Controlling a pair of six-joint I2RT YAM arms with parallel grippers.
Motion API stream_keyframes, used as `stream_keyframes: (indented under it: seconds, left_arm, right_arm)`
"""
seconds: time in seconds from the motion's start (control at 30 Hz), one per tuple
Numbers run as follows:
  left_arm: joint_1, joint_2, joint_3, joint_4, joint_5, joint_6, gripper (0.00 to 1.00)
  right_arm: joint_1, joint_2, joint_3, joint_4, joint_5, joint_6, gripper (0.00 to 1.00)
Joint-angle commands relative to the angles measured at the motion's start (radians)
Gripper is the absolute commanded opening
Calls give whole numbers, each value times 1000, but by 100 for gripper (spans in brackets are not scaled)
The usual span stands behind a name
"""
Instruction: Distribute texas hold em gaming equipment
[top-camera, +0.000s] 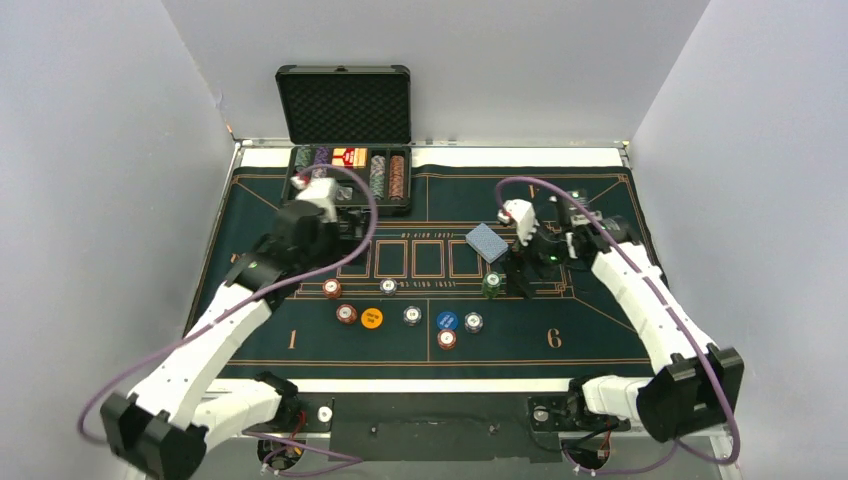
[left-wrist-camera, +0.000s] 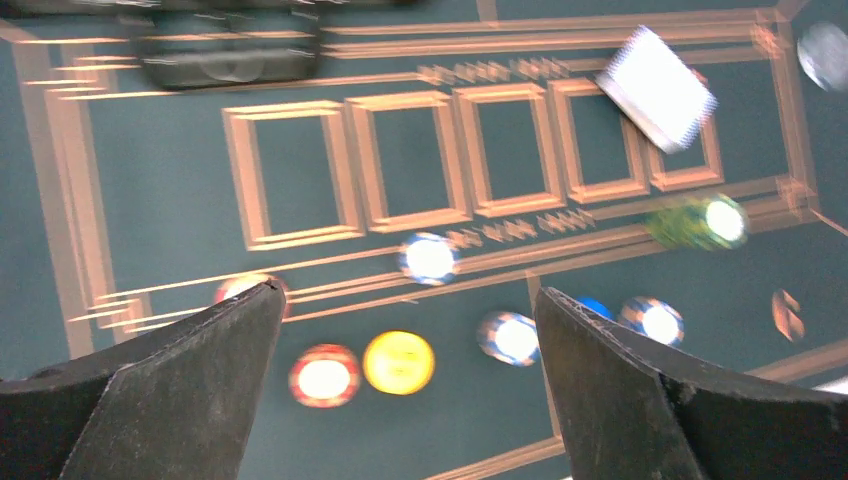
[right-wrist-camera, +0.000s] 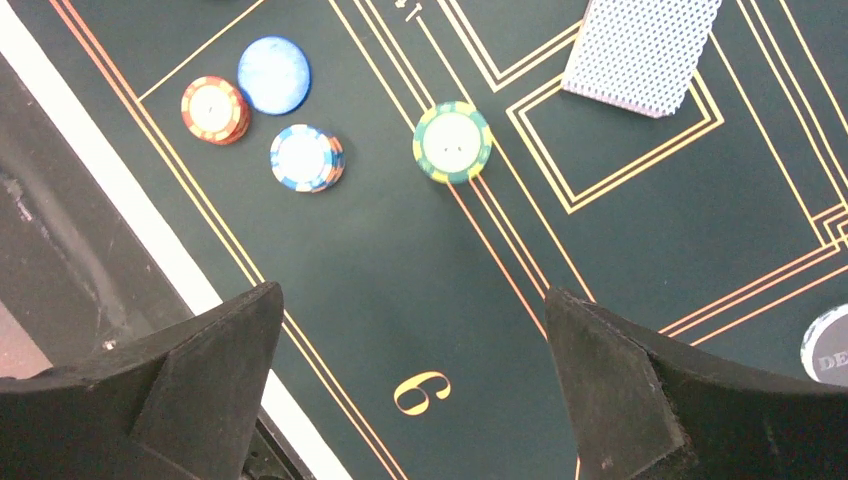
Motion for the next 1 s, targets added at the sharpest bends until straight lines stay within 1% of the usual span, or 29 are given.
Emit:
stream_keyframes:
  seconds: [0.0,0.03,0.1,0.2,0.23,0.37,0.57,0.7,0.97]
  left_arm:
    - [232,-174,-122,103,84,189,97]
    - [279,-191,-163,108,57,214,97]
    - [290,-242,-223,127,-4,230,97]
    - [290,-320,-316,196,-20,225,97]
    - [290,-331,-324,205,-20,228,97]
    - [293,-344,-329,218,-41,232,97]
    - [294,-336,-328,216,-46,233,97]
    - [294,-334,-329,218,-44,234,97]
    - [294,-334,-330,218,-44,234,97]
  right_arm:
    - [152,118,95,51,264,169,100]
    - [172,133,102,61,301,194,100]
    - [224,181,120,76,354,225,99]
    - [273,256,157,84,384,257,98]
    - [280,269,163,85,390,264,98]
    - [329,336,184,90,413,271,96]
    - [345,432,209,110,456,283,92]
    - [352,475,213,116,479,288,86]
    - [364,531,211,118,482,293,77]
